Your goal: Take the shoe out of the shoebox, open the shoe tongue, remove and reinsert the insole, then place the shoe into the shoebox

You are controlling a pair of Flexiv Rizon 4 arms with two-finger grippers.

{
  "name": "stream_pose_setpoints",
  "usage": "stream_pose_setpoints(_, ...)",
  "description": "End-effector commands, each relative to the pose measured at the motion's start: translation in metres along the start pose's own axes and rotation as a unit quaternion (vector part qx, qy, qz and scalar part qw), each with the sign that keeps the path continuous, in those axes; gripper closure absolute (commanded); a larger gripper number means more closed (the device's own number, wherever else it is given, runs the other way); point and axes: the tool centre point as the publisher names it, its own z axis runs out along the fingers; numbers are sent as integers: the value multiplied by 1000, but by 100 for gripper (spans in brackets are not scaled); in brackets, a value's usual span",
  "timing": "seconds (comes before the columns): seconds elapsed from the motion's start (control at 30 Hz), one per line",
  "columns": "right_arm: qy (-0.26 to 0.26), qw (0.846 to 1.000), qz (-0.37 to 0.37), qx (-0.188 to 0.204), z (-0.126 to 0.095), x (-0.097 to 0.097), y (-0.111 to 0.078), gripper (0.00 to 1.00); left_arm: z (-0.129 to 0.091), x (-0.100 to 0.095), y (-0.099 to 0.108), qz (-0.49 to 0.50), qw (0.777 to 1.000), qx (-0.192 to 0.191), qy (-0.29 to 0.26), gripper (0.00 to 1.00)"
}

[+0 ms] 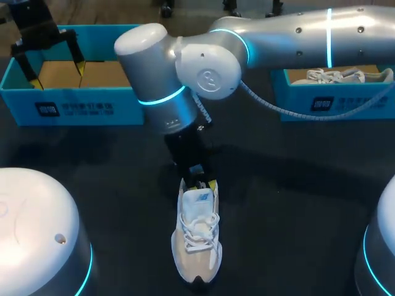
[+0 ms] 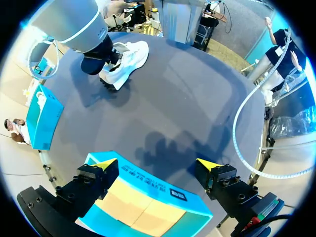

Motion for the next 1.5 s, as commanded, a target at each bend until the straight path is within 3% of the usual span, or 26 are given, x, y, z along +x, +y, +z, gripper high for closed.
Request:
stream_pose_setpoints(0.03,-14,1000,0,-3,-7,7,-7,54,0,0,1,0,1000,0,1,0)
stream_pose_setpoints(0.13,-6,1000,9,3,-8,9,-12,51,0,0,1,0,1000,0,1,0)
stream_pose_setpoints(0.17,-3,1000,13,4,-9,10,-14,44,0,0,1,0,1000,0,1,0)
stream_pose_setpoints(0.2,-3,1000,14,3,-9,10,-15,32,0,0,1,0,1000,0,1,0)
stream_pose_setpoints(0.23,3,1000,16,5,-9,11,-16,0,0,0,1,0,1000,0,1,0)
stream_pose_setpoints(0.6,32,999,31,10,1,10,-25,0,0,0,1,0,1000,0,1,0)
stream_pose_setpoints(0.93,62,997,47,29,-8,20,-36,0,0,0,1,0,1000,0,1,0)
stream_pose_setpoints(1.5,80,994,69,24,-16,37,-65,0,0,0,1,0,1000,0,1,0)
